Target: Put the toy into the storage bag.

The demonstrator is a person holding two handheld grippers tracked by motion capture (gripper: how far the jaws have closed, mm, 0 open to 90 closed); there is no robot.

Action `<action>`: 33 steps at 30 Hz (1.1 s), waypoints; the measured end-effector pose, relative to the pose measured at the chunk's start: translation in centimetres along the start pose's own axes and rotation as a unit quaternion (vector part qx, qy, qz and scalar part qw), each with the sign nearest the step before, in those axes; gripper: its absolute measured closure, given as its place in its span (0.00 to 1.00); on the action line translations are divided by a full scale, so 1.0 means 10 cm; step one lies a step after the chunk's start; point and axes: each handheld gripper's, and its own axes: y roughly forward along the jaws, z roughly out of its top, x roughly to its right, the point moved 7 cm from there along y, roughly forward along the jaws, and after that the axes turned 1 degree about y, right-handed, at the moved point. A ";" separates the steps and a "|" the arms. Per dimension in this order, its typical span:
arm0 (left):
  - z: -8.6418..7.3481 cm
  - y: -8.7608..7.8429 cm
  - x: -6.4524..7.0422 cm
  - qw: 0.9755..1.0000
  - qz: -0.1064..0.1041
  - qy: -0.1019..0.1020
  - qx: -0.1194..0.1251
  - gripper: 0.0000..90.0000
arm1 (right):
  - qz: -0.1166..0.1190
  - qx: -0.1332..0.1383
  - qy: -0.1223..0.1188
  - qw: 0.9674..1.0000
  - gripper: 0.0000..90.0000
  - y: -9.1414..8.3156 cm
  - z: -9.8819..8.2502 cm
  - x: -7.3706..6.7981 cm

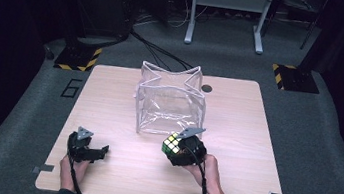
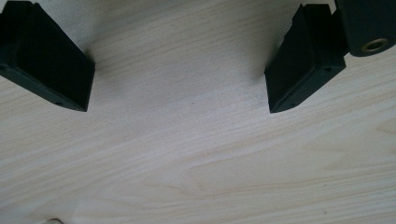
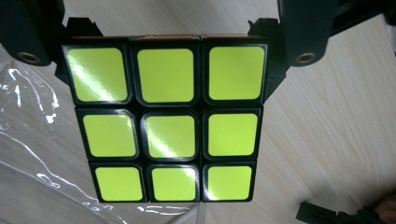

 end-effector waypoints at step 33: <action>0.00 -0.01 -0.01 1.000 0.000 0.004 -0.005 0.09 | -0.002 0.009 -0.011 1.000 0.37 -0.32 0.36 0.18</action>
